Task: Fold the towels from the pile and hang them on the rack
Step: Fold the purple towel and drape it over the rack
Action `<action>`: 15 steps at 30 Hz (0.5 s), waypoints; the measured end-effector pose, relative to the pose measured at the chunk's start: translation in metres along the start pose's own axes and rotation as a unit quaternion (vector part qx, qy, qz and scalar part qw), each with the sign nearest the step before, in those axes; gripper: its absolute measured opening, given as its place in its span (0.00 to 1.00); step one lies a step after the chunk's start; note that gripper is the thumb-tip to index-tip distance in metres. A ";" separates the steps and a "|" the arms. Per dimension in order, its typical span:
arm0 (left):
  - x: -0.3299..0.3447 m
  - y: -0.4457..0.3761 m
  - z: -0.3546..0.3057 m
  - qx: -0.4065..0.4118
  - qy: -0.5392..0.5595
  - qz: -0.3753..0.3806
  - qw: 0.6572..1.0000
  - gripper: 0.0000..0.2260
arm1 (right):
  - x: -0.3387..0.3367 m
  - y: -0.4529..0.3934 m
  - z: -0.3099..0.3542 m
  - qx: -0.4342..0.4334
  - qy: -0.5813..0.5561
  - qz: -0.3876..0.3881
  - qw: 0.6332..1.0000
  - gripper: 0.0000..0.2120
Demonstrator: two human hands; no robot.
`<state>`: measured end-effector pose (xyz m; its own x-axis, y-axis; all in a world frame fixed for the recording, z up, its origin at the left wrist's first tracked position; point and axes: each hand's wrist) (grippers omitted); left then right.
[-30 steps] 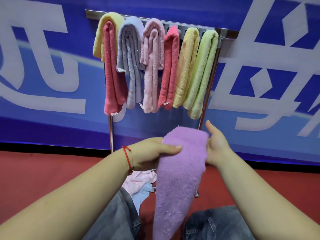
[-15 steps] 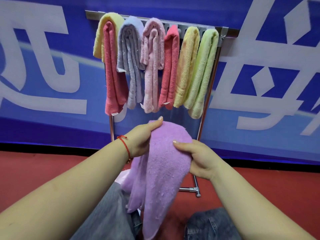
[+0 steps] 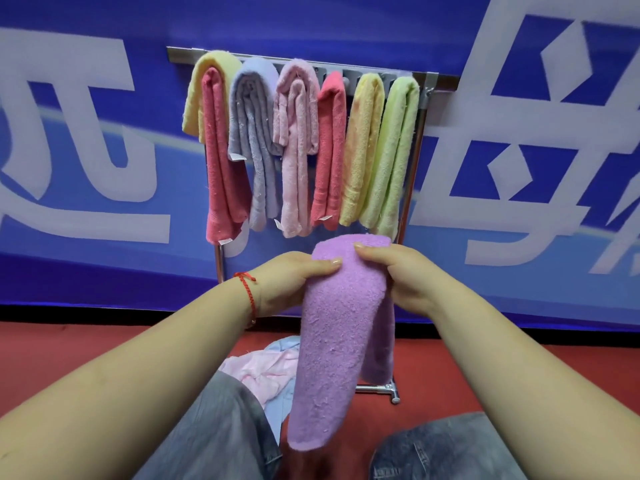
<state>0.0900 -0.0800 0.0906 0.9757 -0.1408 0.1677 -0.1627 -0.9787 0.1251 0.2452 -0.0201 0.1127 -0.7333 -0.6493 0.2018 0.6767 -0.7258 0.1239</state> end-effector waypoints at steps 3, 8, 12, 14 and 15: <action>0.003 -0.001 -0.014 0.056 0.022 0.008 0.998 0.09 | -0.003 0.006 0.000 0.015 -0.012 0.030 0.999 0.16; 0.011 -0.003 -0.034 0.099 0.005 -0.011 0.995 0.08 | -0.002 0.020 -0.017 0.009 0.085 0.116 0.990 0.16; 0.014 -0.002 -0.049 0.134 -0.008 -0.045 0.990 0.07 | 0.000 0.019 -0.038 -0.003 0.249 0.053 0.967 0.14; 0.012 0.000 -0.057 0.148 0.001 -0.056 0.987 0.07 | 0.000 0.017 -0.044 -0.007 0.272 0.035 0.962 0.15; 0.011 0.001 -0.061 0.149 0.002 -0.058 0.987 0.07 | 0.001 0.015 -0.046 -0.014 0.270 0.030 0.962 0.15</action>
<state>0.0920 -0.0737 0.1521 0.9847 -0.0255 0.1723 0.0007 -0.9887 -0.1502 0.2522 -0.0420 0.0704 -0.6256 -0.7078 -0.3279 0.7222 -0.6845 0.0996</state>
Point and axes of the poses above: each hand's wrist, its own y-axis away from the middle knuckle, its own x-axis out of the palm, z = x × y, and after that the axes turned 7 degrees about z, right-handed
